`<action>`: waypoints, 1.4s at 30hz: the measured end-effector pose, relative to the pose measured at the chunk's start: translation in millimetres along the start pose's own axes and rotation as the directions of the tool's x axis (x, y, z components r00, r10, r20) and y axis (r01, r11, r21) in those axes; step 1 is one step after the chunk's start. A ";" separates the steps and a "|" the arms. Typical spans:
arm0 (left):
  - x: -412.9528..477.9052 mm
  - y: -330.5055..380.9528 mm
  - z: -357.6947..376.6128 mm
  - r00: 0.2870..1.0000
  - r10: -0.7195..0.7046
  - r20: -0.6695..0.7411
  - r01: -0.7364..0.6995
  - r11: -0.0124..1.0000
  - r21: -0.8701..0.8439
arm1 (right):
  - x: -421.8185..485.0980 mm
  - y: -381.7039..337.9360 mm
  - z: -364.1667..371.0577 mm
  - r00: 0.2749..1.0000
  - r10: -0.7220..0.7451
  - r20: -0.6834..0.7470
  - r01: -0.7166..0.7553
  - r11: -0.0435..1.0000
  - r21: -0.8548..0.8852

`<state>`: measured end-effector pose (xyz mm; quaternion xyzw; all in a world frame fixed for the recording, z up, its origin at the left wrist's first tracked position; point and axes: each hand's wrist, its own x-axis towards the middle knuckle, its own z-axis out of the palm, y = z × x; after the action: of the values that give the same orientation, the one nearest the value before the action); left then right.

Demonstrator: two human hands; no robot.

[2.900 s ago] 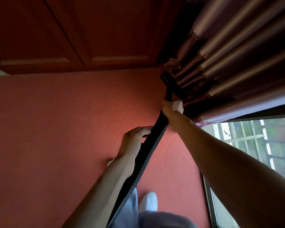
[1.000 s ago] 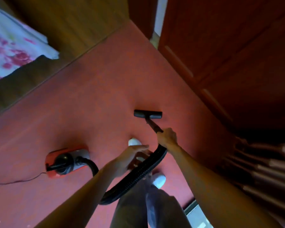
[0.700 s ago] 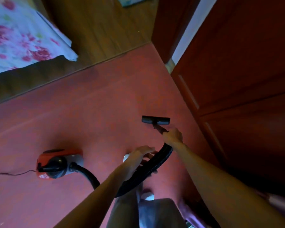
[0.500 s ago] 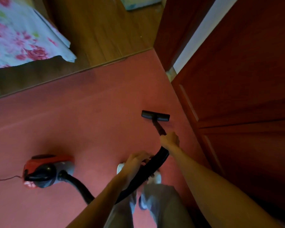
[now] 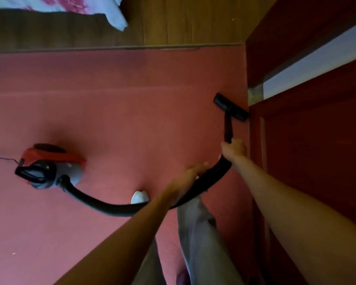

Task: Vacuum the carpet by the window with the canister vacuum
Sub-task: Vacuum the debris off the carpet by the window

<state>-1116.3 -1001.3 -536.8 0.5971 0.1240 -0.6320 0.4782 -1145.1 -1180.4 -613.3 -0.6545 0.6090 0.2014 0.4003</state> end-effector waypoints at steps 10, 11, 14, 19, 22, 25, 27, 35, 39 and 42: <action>-11.6 44.3 -45.5 0.997 0.071 -0.031 -0.067 0.992 0.110 | -31.7 -53.2 -7.2 1.000 0.007 0.016 -0.008 0.995 0.104; -18.0 38.7 -52.6 0.998 0.059 -0.017 -0.056 0.988 0.142 | -39.8 -49.0 -3.7 0.999 -0.020 0.034 0.017 0.997 0.074; -30.6 17.8 -68.2 1.000 -0.004 0.002 0.003 0.980 0.198 | -59.9 -39.2 16.9 0.988 -0.086 0.125 0.087 0.996 -0.009; -35.4 4.3 -80.4 1.000 -0.003 -0.024 0.004 0.999 0.035 | -46.2 -56.2 46.8 0.984 -0.097 0.150 0.113 0.988 -0.108; -28.3 20.2 -78.3 0.998 0.058 -0.016 -0.059 0.998 -0.030 | -21.6 -81.9 51.0 0.987 -0.094 0.130 0.111 0.986 -0.127; -34.4 44.6 -89.9 0.993 0.114 -0.029 -0.116 0.991 -0.060 | -32.5 -124.3 44.5 0.989 -0.122 0.089 0.137 0.972 -0.193; -51.6 60.3 -107.8 0.992 0.128 -0.010 -0.128 0.985 -0.113 | -55.8 -152.7 42.2 0.986 -0.143 0.088 0.158 0.966 -0.206; -175.2 91.4 -195.1 0.984 0.177 -0.032 -0.179 0.978 -0.106 | -175.7 -242.0 79.2 0.924 -0.224 0.309 0.326 0.884 -0.336; -234.9 80.8 -226.3 0.973 0.210 -0.094 -0.224 0.958 -0.179 | -237.8 -276.9 113.2 0.851 -0.280 0.445 0.468 0.788 -0.399; -269.4 71.6 -246.8 0.954 0.245 -0.173 -0.278 0.939 -0.203 | -280.6 -297.7 138.6 0.782 -0.345 0.520 0.583 0.701 -0.412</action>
<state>-951.4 -735.4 -335.1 0.5946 0.1489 -0.4992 0.6124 -878.5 -913.8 -402.5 -0.8192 0.2377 0.3884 0.3487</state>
